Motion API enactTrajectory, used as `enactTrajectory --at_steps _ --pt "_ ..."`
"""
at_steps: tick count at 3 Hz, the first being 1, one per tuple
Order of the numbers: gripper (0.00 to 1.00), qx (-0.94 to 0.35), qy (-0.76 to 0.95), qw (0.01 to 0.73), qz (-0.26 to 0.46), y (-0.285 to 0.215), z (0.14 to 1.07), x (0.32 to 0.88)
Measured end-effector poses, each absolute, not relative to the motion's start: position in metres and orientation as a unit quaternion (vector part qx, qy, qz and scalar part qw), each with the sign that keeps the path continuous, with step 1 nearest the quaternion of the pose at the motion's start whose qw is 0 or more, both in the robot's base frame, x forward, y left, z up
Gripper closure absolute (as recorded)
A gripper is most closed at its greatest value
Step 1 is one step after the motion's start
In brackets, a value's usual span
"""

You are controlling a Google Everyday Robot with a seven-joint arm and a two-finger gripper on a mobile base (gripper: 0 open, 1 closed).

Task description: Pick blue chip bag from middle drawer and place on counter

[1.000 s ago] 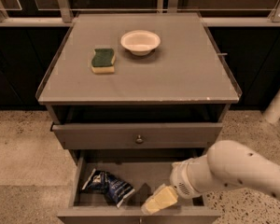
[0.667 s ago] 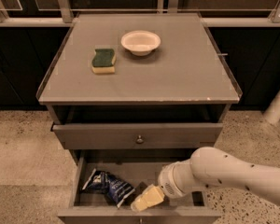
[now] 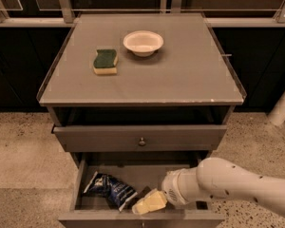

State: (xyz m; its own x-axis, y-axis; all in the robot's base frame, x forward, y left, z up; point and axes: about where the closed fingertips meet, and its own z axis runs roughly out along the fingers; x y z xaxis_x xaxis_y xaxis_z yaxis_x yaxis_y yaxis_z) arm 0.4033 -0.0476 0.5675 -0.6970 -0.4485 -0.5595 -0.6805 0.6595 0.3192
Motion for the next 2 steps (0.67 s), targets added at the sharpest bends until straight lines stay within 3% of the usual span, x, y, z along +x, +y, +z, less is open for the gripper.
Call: enactTrajectory --at_steps 2 --pt "0.0 -0.338 0.841 0.309 0.287 0.061 0.528 0.459"
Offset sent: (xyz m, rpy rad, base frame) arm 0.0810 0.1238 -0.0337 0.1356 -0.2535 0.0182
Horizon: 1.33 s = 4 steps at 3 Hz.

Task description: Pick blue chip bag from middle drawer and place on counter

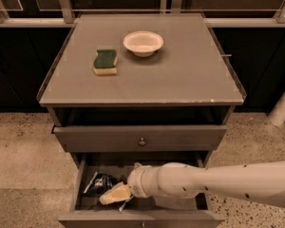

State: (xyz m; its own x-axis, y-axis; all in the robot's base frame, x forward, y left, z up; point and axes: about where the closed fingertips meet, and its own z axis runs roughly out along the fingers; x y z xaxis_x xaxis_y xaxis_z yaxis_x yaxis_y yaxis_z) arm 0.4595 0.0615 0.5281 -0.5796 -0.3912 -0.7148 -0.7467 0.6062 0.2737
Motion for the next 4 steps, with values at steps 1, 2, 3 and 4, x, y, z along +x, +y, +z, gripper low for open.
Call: enactTrajectory --at_steps 1,2,3,4 --pt "0.0 -0.339 0.84 0.312 0.288 0.066 0.527 0.461" --pt "0.0 -0.331 0.845 0.308 0.284 0.062 0.52 0.46" --pt "0.0 -0.312 0.858 0.301 0.276 0.061 0.492 0.464" --pt "0.0 -0.298 0.869 0.3 0.258 0.062 0.467 0.471"
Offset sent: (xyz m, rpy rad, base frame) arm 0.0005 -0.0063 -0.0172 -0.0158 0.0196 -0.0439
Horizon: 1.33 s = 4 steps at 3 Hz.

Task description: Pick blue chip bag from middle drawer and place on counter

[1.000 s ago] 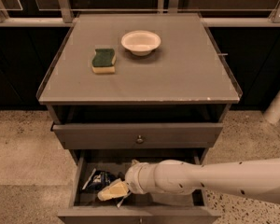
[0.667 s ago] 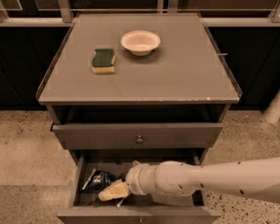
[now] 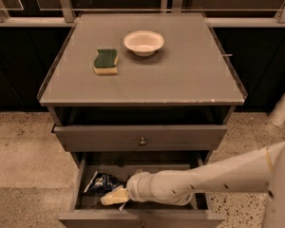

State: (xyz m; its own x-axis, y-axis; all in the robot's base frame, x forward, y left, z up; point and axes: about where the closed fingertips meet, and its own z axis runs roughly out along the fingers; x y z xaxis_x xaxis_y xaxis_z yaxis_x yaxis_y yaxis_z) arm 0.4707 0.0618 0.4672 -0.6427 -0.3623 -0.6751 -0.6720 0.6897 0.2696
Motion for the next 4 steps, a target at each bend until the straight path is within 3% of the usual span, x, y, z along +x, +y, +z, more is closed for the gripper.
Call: enactTrajectory --at_steps 3,4 --pt "0.01 -0.266 0.9 0.252 0.235 0.076 0.379 0.476" --pt "0.21 -0.266 0.9 0.251 0.235 0.077 0.377 0.475"
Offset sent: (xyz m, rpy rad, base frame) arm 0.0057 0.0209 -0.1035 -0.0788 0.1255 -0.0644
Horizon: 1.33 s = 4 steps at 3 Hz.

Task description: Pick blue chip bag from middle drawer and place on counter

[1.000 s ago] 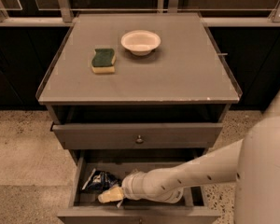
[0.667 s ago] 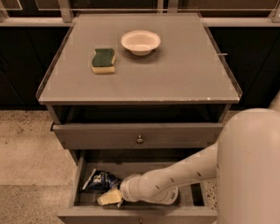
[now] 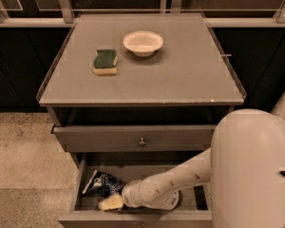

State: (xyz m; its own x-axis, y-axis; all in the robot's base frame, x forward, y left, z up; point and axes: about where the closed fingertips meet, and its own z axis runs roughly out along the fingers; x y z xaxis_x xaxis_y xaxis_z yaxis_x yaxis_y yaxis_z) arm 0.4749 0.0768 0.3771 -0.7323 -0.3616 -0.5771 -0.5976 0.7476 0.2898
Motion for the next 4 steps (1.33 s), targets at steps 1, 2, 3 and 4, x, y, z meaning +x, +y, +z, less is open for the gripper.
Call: enactTrajectory --at_steps 1,2,3,4 --pt "0.42 -0.266 0.9 0.251 0.235 0.0768 0.3771 0.4749" --pt "0.65 -0.266 0.9 0.251 0.235 0.0768 0.3771 0.4749" --pt "0.89 -0.266 0.9 0.251 0.235 0.0768 0.3771 0.4749" --pt "1.0 -0.271 0.897 0.252 0.243 0.0769 0.383 0.4744"
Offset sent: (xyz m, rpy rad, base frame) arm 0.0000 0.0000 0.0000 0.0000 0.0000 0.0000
